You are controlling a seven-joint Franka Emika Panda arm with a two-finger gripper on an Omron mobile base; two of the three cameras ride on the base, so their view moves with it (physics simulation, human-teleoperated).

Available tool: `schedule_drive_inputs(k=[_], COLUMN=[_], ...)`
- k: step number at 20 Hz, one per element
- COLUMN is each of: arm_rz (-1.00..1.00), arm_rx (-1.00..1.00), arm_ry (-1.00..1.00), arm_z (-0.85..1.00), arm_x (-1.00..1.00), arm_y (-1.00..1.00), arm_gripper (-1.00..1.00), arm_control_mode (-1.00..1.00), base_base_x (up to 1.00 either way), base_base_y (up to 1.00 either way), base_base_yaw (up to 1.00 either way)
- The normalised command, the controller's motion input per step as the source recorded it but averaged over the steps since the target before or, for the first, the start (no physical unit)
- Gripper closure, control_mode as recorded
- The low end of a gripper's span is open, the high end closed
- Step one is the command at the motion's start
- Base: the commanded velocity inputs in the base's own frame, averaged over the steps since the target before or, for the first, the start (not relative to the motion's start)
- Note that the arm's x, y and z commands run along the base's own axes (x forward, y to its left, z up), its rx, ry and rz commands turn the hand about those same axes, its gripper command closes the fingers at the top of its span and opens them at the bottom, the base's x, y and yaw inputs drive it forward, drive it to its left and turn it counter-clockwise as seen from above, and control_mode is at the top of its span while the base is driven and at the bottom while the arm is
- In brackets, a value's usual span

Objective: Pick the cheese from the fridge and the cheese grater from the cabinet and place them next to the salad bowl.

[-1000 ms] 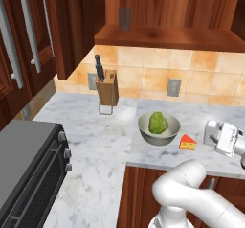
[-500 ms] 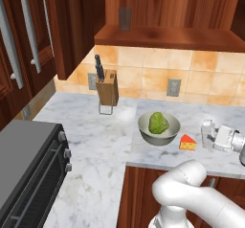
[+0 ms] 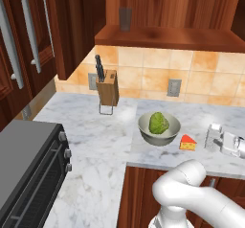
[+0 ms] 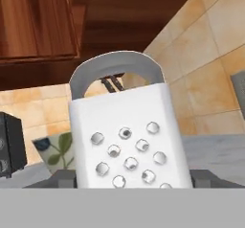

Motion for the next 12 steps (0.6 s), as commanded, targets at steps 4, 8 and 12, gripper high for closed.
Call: schedule_drive_inputs(k=[4, 8, 12], arm_rz=[0.01, 0.00, 0.00], arm_rx=[0.03, 0.04, 0.01], arm_ry=[-0.23, -0.29, -0.22], arm_z=[0.06, 0.08, 0.04], arm_x=[-0.46, -0.79, -0.64], arm_y=[-0.05, -0.21, -0.06], arm_gripper=[-1.00, -1.00, -1.00], arm_control_mode=[-1.00, -1.00, -1.00], base_base_x=[0.00, 0.00, 0.00], base_base_y=[0.00, 0.00, 0.00], base_base_yaw=[0.00, 0.00, 0.00])
